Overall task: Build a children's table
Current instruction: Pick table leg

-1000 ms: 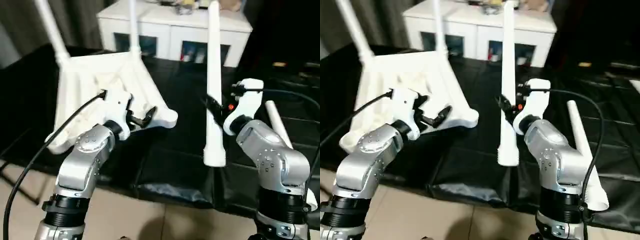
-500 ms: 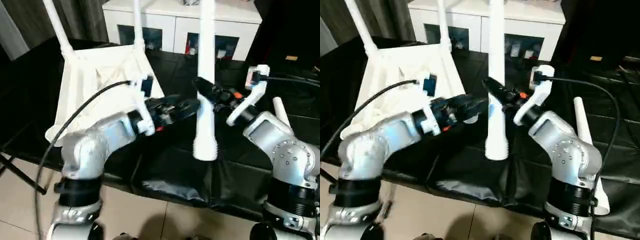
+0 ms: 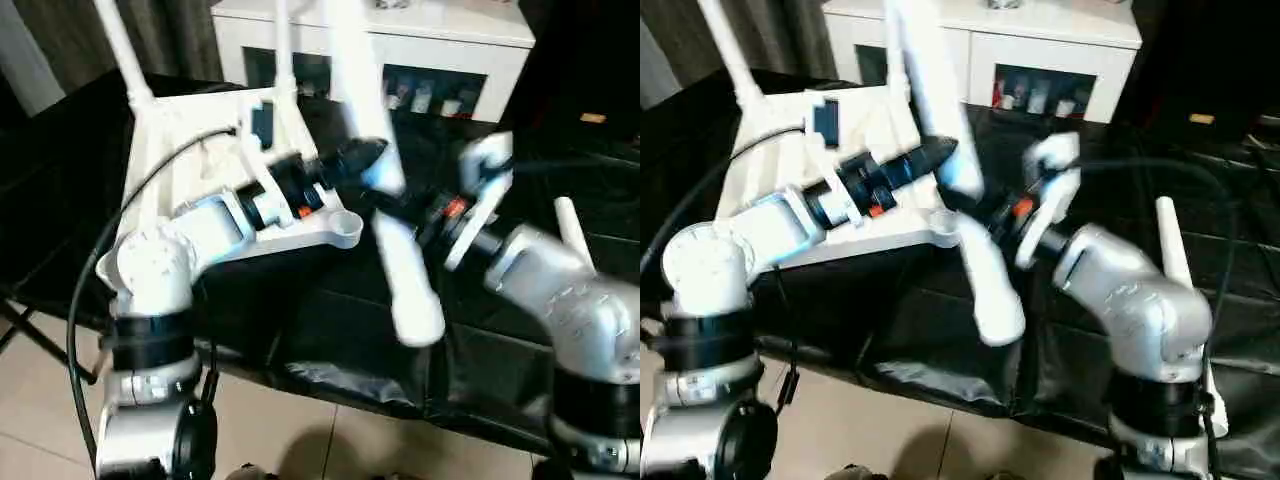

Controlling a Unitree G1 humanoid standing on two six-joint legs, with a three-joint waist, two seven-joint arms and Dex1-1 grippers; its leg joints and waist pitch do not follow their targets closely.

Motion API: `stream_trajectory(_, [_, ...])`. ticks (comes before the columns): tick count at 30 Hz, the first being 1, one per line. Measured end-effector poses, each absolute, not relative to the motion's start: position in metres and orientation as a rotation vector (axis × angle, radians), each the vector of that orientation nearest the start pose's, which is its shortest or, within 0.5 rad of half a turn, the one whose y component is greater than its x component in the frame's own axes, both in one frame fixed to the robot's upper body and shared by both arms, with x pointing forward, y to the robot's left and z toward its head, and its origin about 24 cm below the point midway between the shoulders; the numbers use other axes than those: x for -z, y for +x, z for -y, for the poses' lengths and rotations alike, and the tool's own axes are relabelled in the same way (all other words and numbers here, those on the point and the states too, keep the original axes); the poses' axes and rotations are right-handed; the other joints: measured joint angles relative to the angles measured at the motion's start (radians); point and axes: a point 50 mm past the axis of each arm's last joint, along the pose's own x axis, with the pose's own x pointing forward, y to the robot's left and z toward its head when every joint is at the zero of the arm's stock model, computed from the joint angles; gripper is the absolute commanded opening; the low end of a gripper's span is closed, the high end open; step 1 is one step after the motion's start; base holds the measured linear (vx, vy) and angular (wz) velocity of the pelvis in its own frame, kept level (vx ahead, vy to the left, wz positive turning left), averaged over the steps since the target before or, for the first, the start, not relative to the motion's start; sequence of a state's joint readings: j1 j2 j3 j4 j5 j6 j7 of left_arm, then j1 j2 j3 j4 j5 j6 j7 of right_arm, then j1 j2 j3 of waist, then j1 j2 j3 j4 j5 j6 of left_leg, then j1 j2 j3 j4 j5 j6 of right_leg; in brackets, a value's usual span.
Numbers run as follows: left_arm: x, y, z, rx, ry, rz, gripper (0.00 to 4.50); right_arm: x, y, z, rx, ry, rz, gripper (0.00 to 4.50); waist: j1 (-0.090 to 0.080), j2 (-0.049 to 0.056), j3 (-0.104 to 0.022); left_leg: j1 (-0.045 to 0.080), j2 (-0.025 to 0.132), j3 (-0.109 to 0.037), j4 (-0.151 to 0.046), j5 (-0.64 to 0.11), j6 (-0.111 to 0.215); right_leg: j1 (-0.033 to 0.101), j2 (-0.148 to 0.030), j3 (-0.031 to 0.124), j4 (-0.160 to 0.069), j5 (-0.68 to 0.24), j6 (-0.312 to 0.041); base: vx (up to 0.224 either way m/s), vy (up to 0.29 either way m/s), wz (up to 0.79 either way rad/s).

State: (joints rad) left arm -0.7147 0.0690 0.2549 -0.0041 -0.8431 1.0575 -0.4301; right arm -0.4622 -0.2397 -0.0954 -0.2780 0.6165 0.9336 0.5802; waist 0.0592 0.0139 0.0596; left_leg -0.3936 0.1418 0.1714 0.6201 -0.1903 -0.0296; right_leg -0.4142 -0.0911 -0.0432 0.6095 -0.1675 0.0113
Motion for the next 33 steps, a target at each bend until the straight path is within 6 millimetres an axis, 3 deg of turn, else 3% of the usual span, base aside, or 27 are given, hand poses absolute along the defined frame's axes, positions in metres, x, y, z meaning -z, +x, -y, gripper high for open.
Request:
stream_trajectory(5, [-0.1911,0.3192,-0.0895,1.005,-0.663,-0.194,4.0,-0.1659,0.2842,0.1161,-0.953,0.225,-0.124,1.7,0.003,0.0,0.0,0.0,0.0,0.0,0.0,0.0,0.0,0.0,0.0,0.0,0.0,0.0,0.0,0.0,0.0,0.0])
stream_trajectory(6, [-0.1909,0.3194,-0.0896,1.001,-0.663,-0.196,3.74,-0.166,0.2843,0.1165,-0.951,0.222,-0.122,1.7,0.003,0.0,0.0,0.0,0.0,0.0,0.0,0.0,0.0,0.0,0.0,0.0,0.0,0.0,0.0,0.0,0.0,0.0])
stream_trajectory(21, [-0.1916,0.3205,-0.0907,0.984,-0.652,-0.188,2.84,-0.1662,0.2848,0.1138,-0.947,0.181,-0.106,1.7,0.002,0.0,0.0,0.0,0.0,0.0,0.0,0.0,0.0,0.001,0.0,-0.001,0.0,0.0,0.0,0.0,0.0,0.0])
stream_trajectory(24, [-0.1921,0.3209,-0.0908,0.979,-0.655,-0.182,2.41,-0.1662,0.285,0.114,-0.943,0.178,-0.104,1.7,0.002,0.0,0.0,0.0,0.0,0.0,0.0,0.0,0.0,0.001,0.0,-0.001,0.0,0.0,0.0,0.0,0.0,0.0])
stream_trajectory(27, [-0.193,0.3207,-0.0899,0.985,-0.658,-0.179,2.41,-0.1661,0.2854,0.1141,-0.939,0.171,-0.103,1.7,0.002,0.0,0.0,0.0,0.0,0.0,0.0,0.0,0.0,0.001,0.0,-0.001,0.0,0.0,0.0,0.0,0.0,0.0])
stream_trajectory(29, [-0.1934,0.3208,-0.09,0.984,-0.658,-0.176,2.0,-0.1663,0.2859,0.1147,-0.93,0.159,-0.097,1.7,0.002,0.0,0.0,0.0,0.001,0.0,0.0,0.0,0.0,0.001,0.0,-0.001,0.0,0.0,0.0,0.0,0.0,0.0])
stream_trajectory(33, [-0.1928,0.3221,-0.0896,0.984,-0.676,-0.178,1.96,-0.1661,0.2864,0.1149,-0.922,0.153,-0.097,1.7,0.002,0.0,0.0,0.0,0.0,0.0,0.0,0.0,0.0,0.001,0.0,-0.001,0.0,0.0,0.0,0.0,0.0,0.0])
